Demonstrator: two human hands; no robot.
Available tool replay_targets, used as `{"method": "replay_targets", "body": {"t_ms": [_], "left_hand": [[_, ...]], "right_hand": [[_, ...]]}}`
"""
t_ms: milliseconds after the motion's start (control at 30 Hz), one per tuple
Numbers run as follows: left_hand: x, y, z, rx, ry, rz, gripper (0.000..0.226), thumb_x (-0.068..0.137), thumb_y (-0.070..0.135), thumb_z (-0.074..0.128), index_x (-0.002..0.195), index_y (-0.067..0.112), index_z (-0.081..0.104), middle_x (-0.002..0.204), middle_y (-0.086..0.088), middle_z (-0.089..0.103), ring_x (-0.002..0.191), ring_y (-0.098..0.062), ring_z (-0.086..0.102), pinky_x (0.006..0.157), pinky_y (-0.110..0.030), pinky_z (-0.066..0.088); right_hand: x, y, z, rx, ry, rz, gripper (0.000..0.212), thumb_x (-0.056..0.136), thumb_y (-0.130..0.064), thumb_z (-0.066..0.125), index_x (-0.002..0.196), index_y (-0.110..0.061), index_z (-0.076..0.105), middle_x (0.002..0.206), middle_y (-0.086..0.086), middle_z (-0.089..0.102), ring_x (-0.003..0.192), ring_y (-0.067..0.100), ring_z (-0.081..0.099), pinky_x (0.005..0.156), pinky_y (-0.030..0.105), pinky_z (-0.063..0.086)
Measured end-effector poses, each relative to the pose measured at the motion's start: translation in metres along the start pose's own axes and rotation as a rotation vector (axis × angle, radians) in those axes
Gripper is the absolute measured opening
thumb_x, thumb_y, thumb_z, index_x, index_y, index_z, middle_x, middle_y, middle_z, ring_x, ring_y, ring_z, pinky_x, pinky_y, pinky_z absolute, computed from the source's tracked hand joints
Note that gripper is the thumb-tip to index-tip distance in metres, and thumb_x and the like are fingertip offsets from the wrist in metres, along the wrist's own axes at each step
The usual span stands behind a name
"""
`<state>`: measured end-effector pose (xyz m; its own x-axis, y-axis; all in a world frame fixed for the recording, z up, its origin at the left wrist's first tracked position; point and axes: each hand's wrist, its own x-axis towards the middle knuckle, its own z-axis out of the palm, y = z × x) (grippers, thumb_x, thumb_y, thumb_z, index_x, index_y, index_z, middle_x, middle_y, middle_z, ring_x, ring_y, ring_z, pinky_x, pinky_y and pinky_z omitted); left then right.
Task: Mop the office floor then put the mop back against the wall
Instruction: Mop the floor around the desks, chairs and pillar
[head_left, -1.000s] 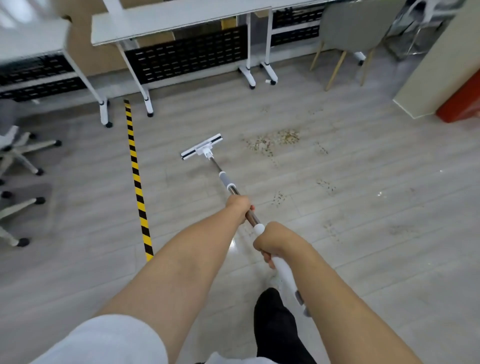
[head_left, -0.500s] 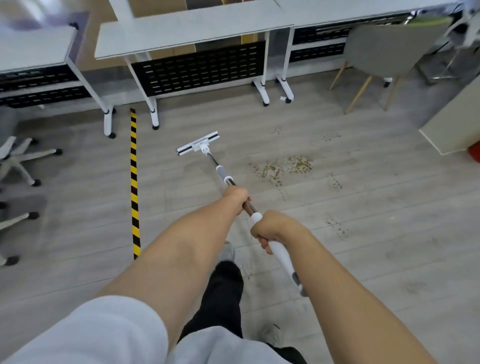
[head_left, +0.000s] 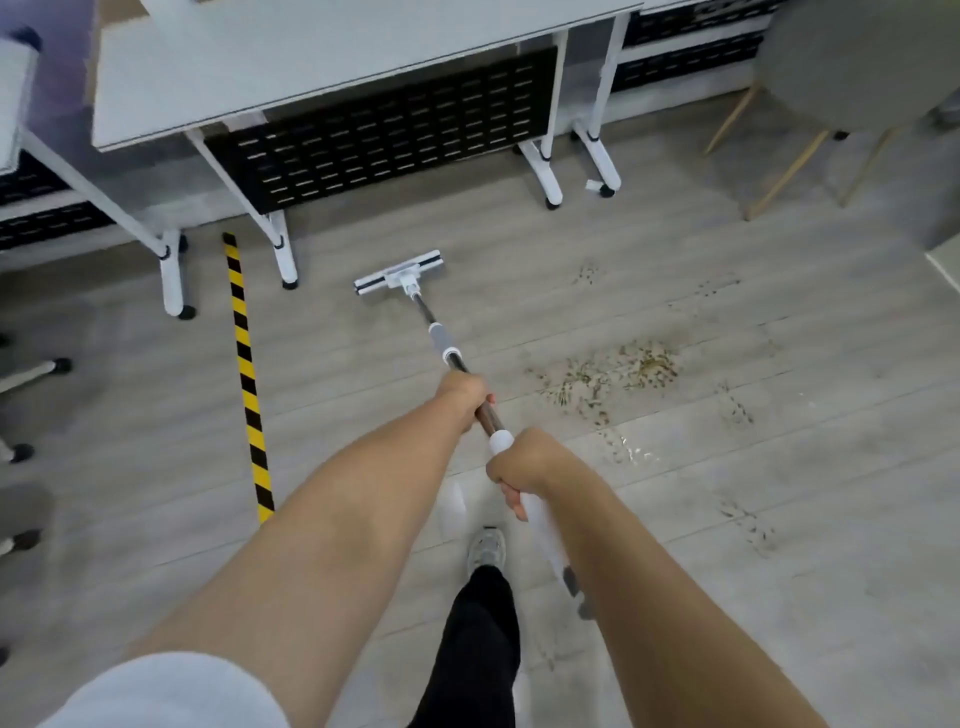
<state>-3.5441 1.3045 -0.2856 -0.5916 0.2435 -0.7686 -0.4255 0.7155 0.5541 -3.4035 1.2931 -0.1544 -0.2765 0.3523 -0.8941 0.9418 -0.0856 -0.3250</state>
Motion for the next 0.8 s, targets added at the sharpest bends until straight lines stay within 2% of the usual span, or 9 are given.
{"method": "replay_targets", "body": {"t_ms": [133,267,333,400,533,667,733,800], "left_hand": [[0.073,0.051,-0.006,-0.036,-0.008,0.007,0.011,0.092,0.002,0.047,0.085,0.005,0.055,0.067,-0.009,0.060,0.053,-0.020,0.056,0.057,-0.028,0.050],[0.127,0.066,-0.019,0.063,-0.053,-0.006,0.010,0.092,0.001,0.049,0.086,0.005,0.056,0.067,-0.008,0.058,0.052,-0.017,0.053,0.045,-0.022,0.043],[0.146,0.059,-0.025,0.130,-0.074,-0.050,0.008,0.092,0.001,0.050,0.089,0.004,0.057,0.069,-0.009,0.059,0.057,-0.019,0.057,0.051,-0.023,0.047],[0.158,0.042,-0.025,0.135,-0.110,-0.123,0.006,0.096,0.004,0.049,0.097,0.004,0.055,0.076,-0.011,0.062,0.064,-0.022,0.062,0.061,-0.029,0.052],[0.155,-0.001,-0.011,0.229,-0.182,-0.142,0.026,0.092,0.017,0.056,0.116,0.011,0.049,0.099,-0.019,0.069,0.085,-0.034,0.072,0.066,-0.040,0.055],[0.130,-0.030,0.007,0.237,-0.221,-0.124,0.050,0.085,0.019,0.061,0.124,0.032,0.033,0.105,-0.018,0.070,0.090,-0.035,0.074,0.057,-0.035,0.053],[0.116,-0.042,0.016,0.209,-0.196,-0.109,0.047,0.087,0.018,0.060,0.124,0.033,0.037,0.104,-0.017,0.070,0.090,-0.034,0.074,0.059,-0.036,0.054],[0.102,-0.056,0.025,0.216,-0.172,-0.072,0.039,0.088,0.015,0.059,0.121,0.027,0.042,0.104,-0.017,0.070,0.089,-0.034,0.074,0.058,-0.034,0.054]], "right_hand": [[0.068,-0.063,-0.015,0.105,0.016,0.028,0.018,0.079,-0.009,0.051,0.073,0.000,0.065,0.056,0.010,0.066,0.068,0.030,0.067,0.087,0.047,0.061],[0.122,-0.098,-0.011,0.275,-0.047,-0.004,0.014,0.084,-0.012,0.056,0.085,0.000,0.063,0.054,0.008,0.063,0.051,0.023,0.059,0.076,0.041,0.061],[0.142,-0.102,0.000,0.367,-0.118,0.044,0.022,0.092,-0.017,0.061,0.105,0.001,0.059,0.056,0.008,0.061,0.046,0.021,0.057,0.060,0.033,0.058],[0.156,-0.095,0.015,0.364,-0.150,0.088,0.032,0.096,-0.029,0.060,0.115,-0.004,0.056,0.059,0.007,0.059,0.041,0.018,0.055,0.048,0.027,0.053],[0.166,-0.056,0.038,0.308,-0.085,0.119,0.049,0.103,-0.052,0.042,0.098,-0.006,0.058,0.052,0.005,0.057,0.035,0.018,0.052,0.045,0.025,0.048],[0.165,-0.018,0.045,0.275,-0.040,0.141,0.064,0.104,-0.058,0.029,0.102,-0.003,0.060,0.053,0.006,0.058,0.032,0.016,0.052,0.042,0.022,0.046],[0.160,-0.004,0.046,0.321,-0.014,0.177,0.063,0.104,-0.059,0.031,0.091,-0.004,0.058,0.050,0.006,0.056,0.036,0.018,0.053,0.049,0.025,0.050],[0.150,0.014,0.049,0.328,-0.008,0.196,0.063,0.103,-0.060,0.032,0.089,-0.003,0.056,0.046,0.005,0.055,0.036,0.020,0.053,0.052,0.027,0.052]]}}
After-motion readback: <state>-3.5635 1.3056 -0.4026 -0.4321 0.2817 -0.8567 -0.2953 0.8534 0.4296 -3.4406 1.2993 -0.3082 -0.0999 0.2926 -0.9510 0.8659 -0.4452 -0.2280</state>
